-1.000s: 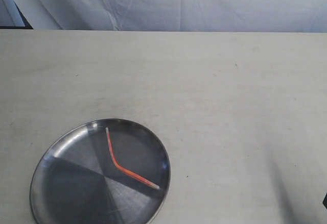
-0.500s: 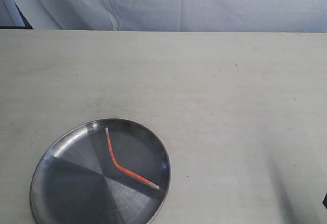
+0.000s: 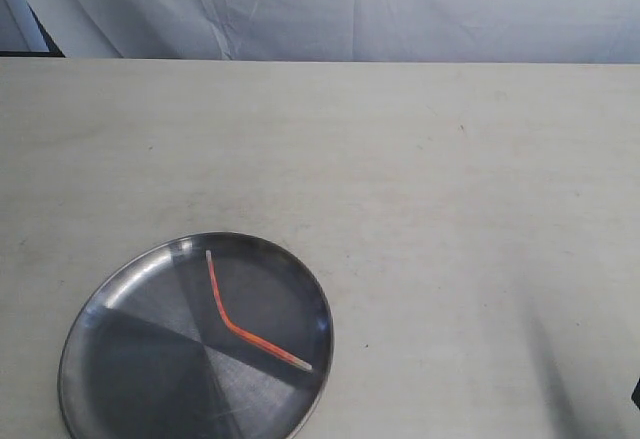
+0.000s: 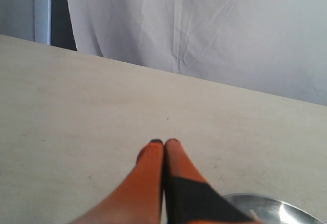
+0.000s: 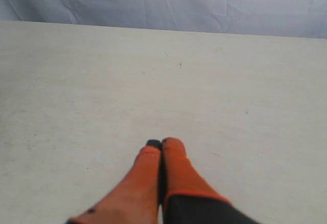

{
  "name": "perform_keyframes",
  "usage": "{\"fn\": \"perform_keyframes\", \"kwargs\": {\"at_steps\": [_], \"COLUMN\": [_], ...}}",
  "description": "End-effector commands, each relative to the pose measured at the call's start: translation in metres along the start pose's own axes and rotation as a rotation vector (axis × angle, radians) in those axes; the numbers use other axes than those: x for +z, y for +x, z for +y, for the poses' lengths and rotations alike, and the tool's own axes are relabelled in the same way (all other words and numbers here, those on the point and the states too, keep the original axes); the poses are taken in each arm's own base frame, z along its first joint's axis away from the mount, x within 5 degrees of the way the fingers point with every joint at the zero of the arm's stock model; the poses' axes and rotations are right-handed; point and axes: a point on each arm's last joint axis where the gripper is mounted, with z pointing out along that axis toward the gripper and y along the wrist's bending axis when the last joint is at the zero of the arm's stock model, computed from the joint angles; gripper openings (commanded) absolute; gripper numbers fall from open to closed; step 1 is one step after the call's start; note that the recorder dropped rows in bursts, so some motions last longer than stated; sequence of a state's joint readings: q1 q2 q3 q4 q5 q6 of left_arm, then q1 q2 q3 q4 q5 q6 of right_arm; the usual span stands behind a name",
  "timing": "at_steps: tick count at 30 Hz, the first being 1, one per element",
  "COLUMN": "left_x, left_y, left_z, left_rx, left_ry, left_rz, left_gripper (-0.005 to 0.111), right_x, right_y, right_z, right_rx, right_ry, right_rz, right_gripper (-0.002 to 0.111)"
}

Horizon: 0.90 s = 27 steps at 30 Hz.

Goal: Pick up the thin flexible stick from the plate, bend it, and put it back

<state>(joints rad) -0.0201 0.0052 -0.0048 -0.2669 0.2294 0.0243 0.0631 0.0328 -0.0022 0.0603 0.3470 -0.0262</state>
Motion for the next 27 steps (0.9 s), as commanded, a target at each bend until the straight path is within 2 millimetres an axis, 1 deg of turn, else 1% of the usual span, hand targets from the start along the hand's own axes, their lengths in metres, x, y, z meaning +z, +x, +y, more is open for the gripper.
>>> {"fn": "perform_keyframes", "kwargs": {"at_steps": [1,27], "left_x": [0.0000,0.0000], "left_y": [0.0009,0.0010], "left_z": [0.0004,0.0024], "left_rx": [-0.011,-0.007], "left_ry": [-0.003,-0.038], "left_rz": [-0.005,-0.008], "left_gripper": [0.000,0.000], "right_x": [-0.0002,-0.0002], "right_y": [-0.0008,-0.0008], "right_z": [-0.0002,-0.0002], "right_rx": [0.003,0.003], "right_ry": [0.003,0.003], "right_rz": [-0.018,-0.018], "right_gripper": [-0.001,-0.001]}}
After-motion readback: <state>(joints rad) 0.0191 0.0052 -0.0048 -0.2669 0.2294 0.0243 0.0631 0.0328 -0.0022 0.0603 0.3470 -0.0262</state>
